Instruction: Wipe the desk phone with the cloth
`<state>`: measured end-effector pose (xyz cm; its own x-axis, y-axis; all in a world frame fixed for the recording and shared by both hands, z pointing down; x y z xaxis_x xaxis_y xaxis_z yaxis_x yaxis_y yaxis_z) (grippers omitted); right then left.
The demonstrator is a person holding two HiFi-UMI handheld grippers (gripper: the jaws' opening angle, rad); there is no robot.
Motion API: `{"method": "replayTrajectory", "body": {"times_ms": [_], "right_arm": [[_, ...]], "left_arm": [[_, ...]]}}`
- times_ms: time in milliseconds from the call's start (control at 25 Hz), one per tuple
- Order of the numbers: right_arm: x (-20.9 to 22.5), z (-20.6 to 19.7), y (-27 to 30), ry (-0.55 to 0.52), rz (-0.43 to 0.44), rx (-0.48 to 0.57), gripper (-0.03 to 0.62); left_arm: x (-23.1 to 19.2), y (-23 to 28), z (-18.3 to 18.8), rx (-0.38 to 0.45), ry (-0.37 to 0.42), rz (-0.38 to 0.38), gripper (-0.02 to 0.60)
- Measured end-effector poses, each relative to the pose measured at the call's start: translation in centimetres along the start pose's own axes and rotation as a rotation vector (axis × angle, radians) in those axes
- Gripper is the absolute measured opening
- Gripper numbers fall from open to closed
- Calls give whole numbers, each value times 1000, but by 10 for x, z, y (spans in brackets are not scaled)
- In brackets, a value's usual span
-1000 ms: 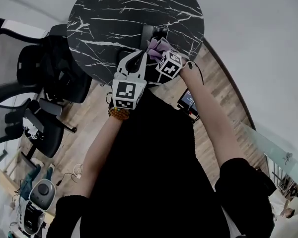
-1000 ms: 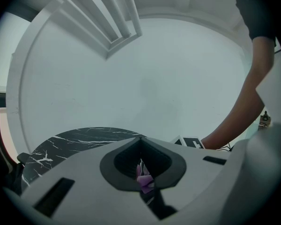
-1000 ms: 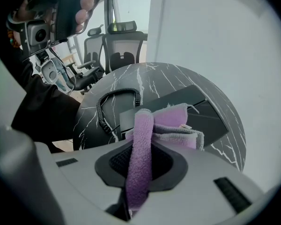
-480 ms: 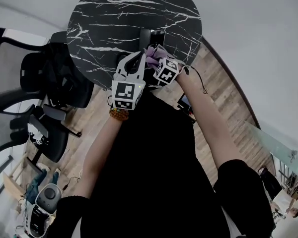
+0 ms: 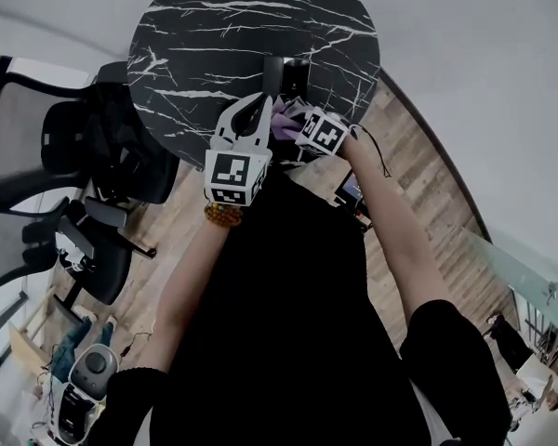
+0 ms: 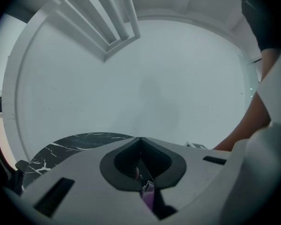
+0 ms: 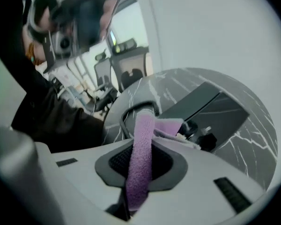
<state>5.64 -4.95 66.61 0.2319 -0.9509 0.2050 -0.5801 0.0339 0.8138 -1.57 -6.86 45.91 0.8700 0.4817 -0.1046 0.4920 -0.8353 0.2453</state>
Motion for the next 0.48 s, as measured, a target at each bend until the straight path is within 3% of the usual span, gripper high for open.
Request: {"method": "replayTrajectory", "body": {"times_ms": [200,320,480], "right_arm": [[34,59,-84,149,-131,405,58],[38,94,-141,82,-252,522,58],[9,140,-207,-23,-387,675,58]], "left_arm": [[-3,-3,0,-15,8,3,14],[0,-3,9,-1,11,-9,14],[5,-9,37,64,37,-21,14]]}}
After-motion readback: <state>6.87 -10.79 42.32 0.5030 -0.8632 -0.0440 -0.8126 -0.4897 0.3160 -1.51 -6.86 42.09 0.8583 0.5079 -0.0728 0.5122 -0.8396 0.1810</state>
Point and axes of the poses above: the fingertips, and each gripper's own axes: y forward along the fingers, x to its right, z out of its top, the point moved 3 cm from there along -y, backward along the fingers
